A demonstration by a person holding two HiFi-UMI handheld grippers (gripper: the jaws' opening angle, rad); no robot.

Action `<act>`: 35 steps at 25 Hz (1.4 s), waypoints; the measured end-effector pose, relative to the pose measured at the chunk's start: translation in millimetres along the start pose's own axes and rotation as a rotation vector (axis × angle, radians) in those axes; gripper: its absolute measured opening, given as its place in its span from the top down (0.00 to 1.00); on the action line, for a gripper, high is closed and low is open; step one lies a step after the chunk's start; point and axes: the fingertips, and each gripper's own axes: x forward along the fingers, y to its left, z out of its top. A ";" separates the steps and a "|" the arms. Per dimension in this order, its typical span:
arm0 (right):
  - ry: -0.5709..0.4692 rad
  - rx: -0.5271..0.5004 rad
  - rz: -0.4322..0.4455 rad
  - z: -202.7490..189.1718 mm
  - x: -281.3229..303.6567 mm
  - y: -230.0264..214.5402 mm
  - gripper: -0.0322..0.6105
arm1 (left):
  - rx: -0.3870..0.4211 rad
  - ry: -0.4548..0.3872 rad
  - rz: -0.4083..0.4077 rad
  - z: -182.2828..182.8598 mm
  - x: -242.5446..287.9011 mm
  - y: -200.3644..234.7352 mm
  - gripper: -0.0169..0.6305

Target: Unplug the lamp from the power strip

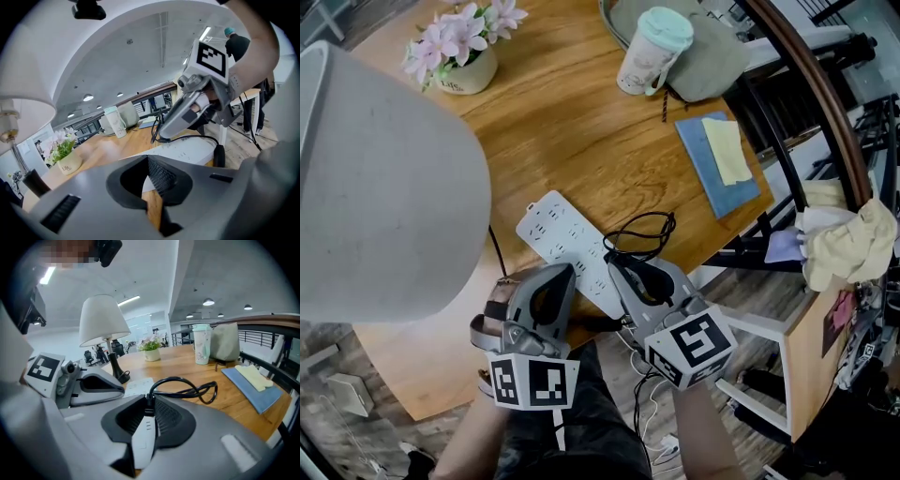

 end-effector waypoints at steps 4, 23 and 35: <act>0.020 -0.041 -0.089 0.3 4.1 -24.0 0.84 | 0.000 0.005 -0.008 -2.2 -6.1 -6.6 0.99; 0.159 -0.050 -0.181 -20.7 -15.8 -33.4 0.69 | -0.130 -0.041 -0.016 -1.1 -17.2 -7.8 0.99; 0.142 0.032 -0.231 -21.6 -45.8 -35.7 0.64 | -0.133 -0.064 -0.003 13.7 -26.9 -9.9 0.99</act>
